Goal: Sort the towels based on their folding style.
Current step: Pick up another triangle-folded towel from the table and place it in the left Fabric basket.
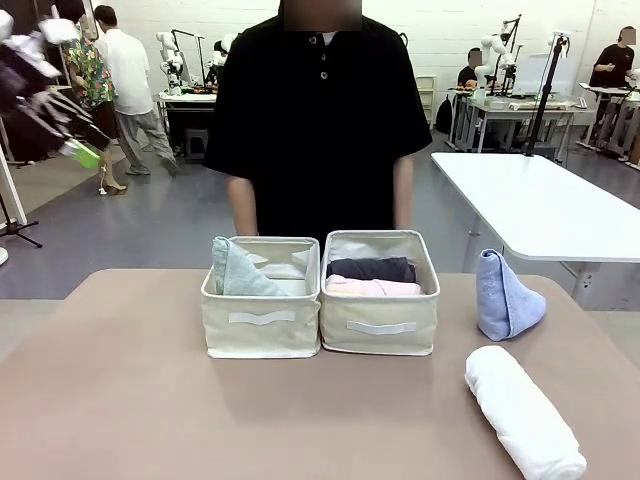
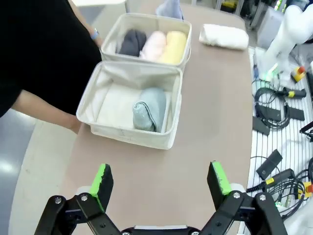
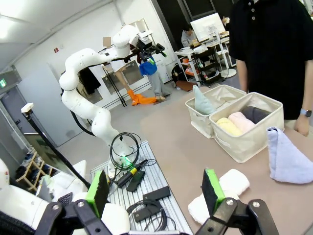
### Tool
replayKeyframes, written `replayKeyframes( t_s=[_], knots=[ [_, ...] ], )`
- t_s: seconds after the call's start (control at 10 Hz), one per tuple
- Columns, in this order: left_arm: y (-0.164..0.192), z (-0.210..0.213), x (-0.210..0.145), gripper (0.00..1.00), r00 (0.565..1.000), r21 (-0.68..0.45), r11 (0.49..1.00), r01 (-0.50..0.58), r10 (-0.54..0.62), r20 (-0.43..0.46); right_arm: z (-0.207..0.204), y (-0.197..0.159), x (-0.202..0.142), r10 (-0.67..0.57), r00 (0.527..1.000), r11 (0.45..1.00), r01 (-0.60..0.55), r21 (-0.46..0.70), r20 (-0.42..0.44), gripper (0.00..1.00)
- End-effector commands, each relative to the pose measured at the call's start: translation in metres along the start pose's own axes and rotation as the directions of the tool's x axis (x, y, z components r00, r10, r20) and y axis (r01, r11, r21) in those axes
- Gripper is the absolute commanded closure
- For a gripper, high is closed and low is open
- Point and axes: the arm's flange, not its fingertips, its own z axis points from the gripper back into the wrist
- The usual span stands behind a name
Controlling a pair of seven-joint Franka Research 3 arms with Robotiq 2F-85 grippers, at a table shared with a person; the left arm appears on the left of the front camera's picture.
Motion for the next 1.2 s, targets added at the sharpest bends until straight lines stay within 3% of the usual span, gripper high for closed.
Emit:
replayKeyframes(
  t_s=[0.0,0.2,0.4,0.7,0.9,1.0,1.1],
  knots=[
    [0.007,0.017,-0.040,0.00,0.998,0.035,0.999,-0.002,0.000,0.066,-0.001,-0.001,0.001,-0.005,1.000,1.000,0.005,0.004,-0.004,0.00],
    [0.006,0.055,-0.081,0.00,0.994,0.097,0.995,-0.031,0.020,0.106,-0.001,-0.001,0.001,-0.005,1.000,1.000,0.005,0.004,-0.004,0.00],
    [0.007,0.101,-0.110,0.00,0.987,0.033,0.999,-0.006,0.001,0.160,-0.001,-0.001,0.001,-0.005,1.000,1.000,0.005,0.004,-0.004,0.00],
    [0.015,0.125,-0.150,0.00,0.971,-0.051,0.998,-0.042,0.053,0.233,0.000,0.000,0.000,0.000,1.000,1.000,0.000,0.000,0.000,0.00],
    [0.018,0.127,-0.162,0.00,0.952,-0.160,0.987,-0.012,0.060,0.300,-0.035,0.020,0.011,-0.013,0.974,1.000,0.008,-0.023,-0.226,0.00],
    [0.000,0.119,-0.154,0.00,0.971,-0.057,0.997,-0.056,0.068,0.229,-0.065,0.015,0.028,-0.002,0.946,0.999,-0.011,-0.039,-0.325,0.00],
    [0.000,0.119,-0.154,0.00,0.971,-0.057,0.997,-0.056,0.068,0.229,-0.103,0.001,0.050,-0.006,0.915,0.998,-0.020,-0.059,-0.403,0.00]
  ],
)
